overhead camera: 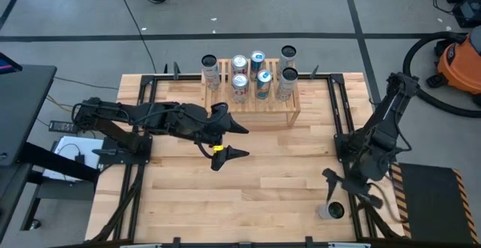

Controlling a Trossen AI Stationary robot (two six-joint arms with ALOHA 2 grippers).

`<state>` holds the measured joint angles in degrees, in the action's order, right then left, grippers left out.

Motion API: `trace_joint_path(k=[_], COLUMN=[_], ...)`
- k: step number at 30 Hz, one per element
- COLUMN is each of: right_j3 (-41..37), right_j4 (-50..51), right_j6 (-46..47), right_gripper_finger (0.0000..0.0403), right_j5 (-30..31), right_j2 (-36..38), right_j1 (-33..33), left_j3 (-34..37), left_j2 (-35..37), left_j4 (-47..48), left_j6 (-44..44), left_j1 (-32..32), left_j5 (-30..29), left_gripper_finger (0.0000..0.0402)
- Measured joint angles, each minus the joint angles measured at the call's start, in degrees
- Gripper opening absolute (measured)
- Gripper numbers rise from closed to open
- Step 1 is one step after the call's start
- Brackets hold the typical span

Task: Place canned beverage on shelf
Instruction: Put the white pink soda can on the shelf aligned with the other white pink soda can

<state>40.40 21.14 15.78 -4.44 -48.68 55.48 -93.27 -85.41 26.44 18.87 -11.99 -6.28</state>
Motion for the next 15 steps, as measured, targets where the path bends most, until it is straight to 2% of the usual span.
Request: trace_joint_path(k=[5, 15], right_j3=[0.0, 0.0], right_j4=[7.4, 10.2], right_j6=[5.5, 11.7], right_gripper_finger=[0.0361, 0.0347], right_j5=[5.3, 0.5], right_j2=[-0.9, -1.2], right_j1=[0.0, 1.8], left_j3=[0.0, 0.0], left_j2=[0.0, 0.0], left_j4=[0.0, 0.0], left_j6=[0.0, 0.0], left_j1=[0.0, 0.0], left_j5=[0.0, -0.1], left_gripper_finger=[0.0346, 0.0346])
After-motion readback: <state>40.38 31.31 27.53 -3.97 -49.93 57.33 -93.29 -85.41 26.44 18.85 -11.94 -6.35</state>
